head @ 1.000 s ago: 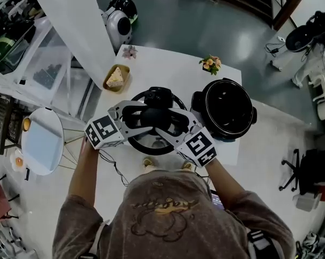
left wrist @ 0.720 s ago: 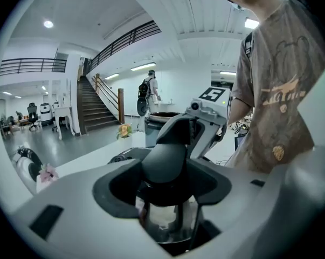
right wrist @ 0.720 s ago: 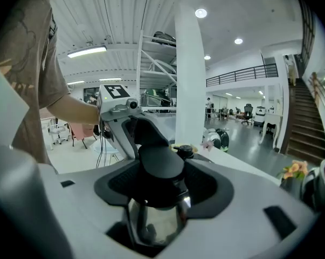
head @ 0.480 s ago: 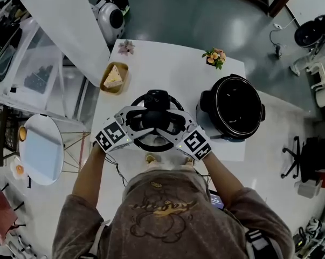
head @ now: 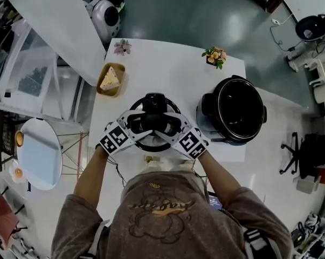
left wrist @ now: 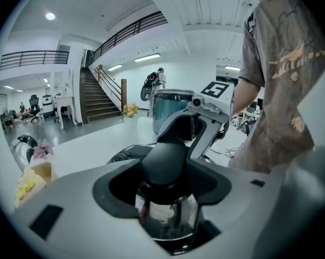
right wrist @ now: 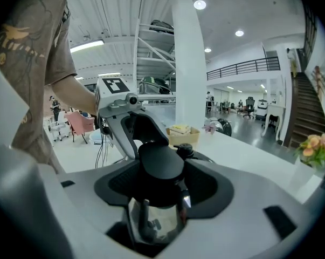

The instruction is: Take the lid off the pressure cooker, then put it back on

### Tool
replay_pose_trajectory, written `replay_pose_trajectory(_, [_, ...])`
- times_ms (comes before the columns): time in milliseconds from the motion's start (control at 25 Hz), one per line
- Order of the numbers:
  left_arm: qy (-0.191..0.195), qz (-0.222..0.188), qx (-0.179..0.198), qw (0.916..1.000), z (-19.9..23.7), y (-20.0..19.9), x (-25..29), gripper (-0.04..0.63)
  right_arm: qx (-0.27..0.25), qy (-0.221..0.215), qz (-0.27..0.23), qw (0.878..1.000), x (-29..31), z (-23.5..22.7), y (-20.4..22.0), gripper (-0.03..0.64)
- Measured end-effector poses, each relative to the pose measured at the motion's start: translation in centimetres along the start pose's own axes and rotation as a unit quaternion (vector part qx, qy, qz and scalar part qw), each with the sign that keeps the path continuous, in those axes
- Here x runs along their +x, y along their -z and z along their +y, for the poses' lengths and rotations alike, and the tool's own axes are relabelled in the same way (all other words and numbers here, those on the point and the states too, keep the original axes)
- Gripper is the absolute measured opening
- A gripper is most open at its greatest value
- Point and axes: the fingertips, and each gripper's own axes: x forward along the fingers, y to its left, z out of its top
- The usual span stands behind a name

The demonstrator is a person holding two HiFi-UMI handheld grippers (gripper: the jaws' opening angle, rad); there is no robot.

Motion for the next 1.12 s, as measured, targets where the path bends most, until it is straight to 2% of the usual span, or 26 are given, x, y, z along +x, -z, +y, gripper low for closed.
replay_pose_trajectory(360, [-0.017,0.017,0.017,0.9996,0.8,1.0,0.8,0.265,0.002,-0.001,0.012,1.0,1.0,-0.7,1.2,0.261])
replay_pose_trajectory(560, [-0.025,0.017,0.013,0.9995,0.8,1.0,0.8,0.267,0.001,0.001,0.02,1.0,0.9,-0.7,1.2,0.261])
replay_pose_trajectory(680, [-0.049,-0.012,-0.018,0.9985,1.2,0.1,0.1,0.273,0.004,0.013,0.009,1.0,0.1,-1.1,0.4,0.261])
replay_pose_trajectory(840, [-0.095,-0.077,-0.064,0.9905,2.1,-2.4,-2.4,0.262,0.03,0.037,-0.026,0.999,-1.9,-1.9,-1.7,0.261])
replay_pose_trajectory(960, [-0.119,-0.105,-0.075,0.9845,2.3,-3.9,-4.3,0.262,0.038,0.048,-0.047,0.997,-3.2,-1.9,-2.8,0.261])
replay_pose_trajectory(1120, [-0.136,-0.123,-0.073,0.9803,1.7,-5.2,-6.0,0.262,0.04,0.057,-0.058,0.996,-4.6,-1.4,-3.4,0.261])
